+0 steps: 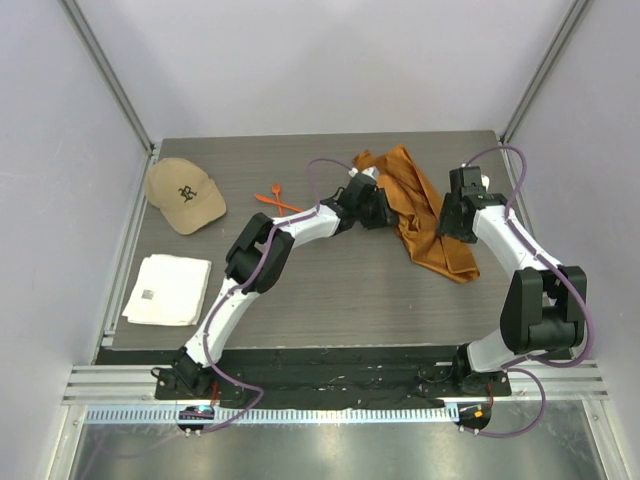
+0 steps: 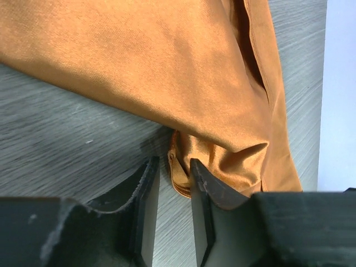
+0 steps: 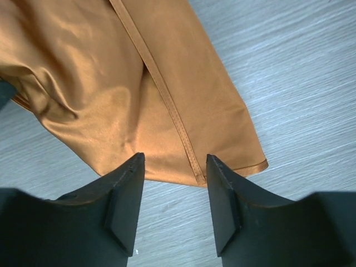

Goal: Fold the napkin into a case and place the utensils inside
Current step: Pick up the crumpled napkin from the center of the board.

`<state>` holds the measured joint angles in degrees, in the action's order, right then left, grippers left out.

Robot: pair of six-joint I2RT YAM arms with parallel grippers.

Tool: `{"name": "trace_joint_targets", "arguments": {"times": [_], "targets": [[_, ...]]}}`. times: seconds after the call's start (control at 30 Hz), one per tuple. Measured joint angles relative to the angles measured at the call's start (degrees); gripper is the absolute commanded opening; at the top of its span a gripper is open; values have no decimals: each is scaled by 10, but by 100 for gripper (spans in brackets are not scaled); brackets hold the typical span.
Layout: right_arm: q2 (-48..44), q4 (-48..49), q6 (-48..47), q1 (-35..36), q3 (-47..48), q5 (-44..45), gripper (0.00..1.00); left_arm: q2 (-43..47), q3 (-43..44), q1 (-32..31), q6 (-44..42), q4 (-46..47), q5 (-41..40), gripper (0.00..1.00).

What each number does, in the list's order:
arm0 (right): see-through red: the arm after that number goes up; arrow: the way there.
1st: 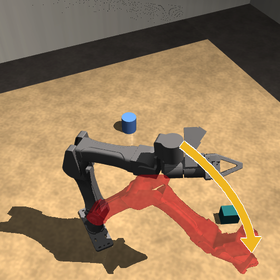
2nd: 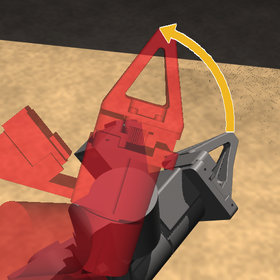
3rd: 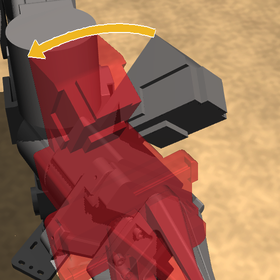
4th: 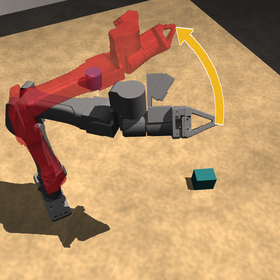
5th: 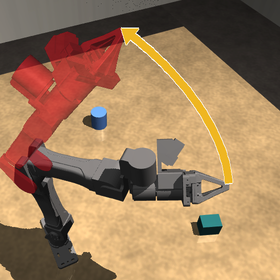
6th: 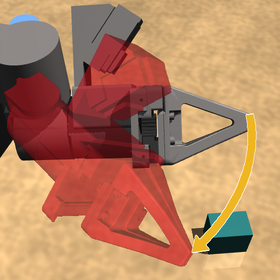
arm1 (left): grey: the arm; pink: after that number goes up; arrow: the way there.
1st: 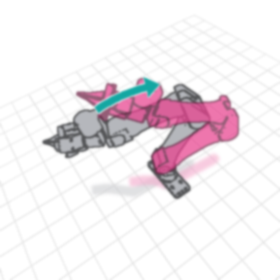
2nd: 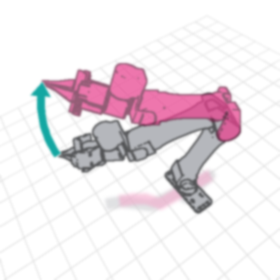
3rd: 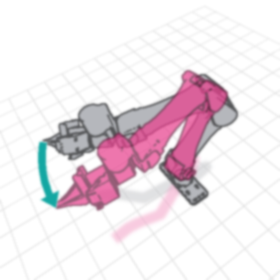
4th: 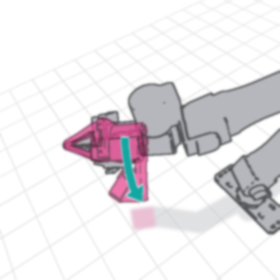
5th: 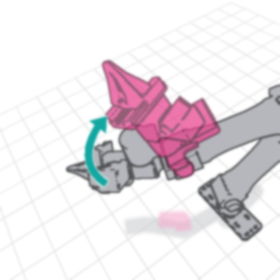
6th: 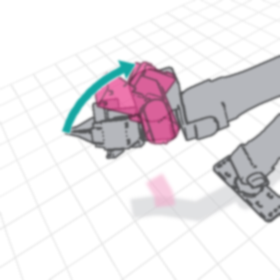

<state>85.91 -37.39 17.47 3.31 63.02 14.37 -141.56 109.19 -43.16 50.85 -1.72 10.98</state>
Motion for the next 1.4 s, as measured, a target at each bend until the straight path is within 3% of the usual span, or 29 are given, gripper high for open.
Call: {"name": "trace_joint_targets", "arguments": {"times": [0.13,0.23,0.57,0.6,0.8,0.87,1.1,1.4], "targets": [[11,4,1,-1,-20,-10,38,0,0,0,-4,0,-6,13],[26,4,4,-1,-38,-14,42,-2,0,0,-9,-1,-8,0],[47,3,17,-1,-71,-12,52,5,-7,3,-50,-5,-21,0],[43,4,27,-1,-76,-15,60,10,-12,4,-53,-7,-23,0],[-55,38,110,-19,-162,-37,62,42,-36,16,-70,-13,-23,0],[-95,54,137,-35,-192,-53,61,46,-37,17,-70,-11,-20,0],[-177,173,264,-63,-308,-146,45,49,-53,20,-65,-7,-7,0],[-209,261,367,-63,-377,-182,42,50,-54,14,-63,-7,-4,0]]}}
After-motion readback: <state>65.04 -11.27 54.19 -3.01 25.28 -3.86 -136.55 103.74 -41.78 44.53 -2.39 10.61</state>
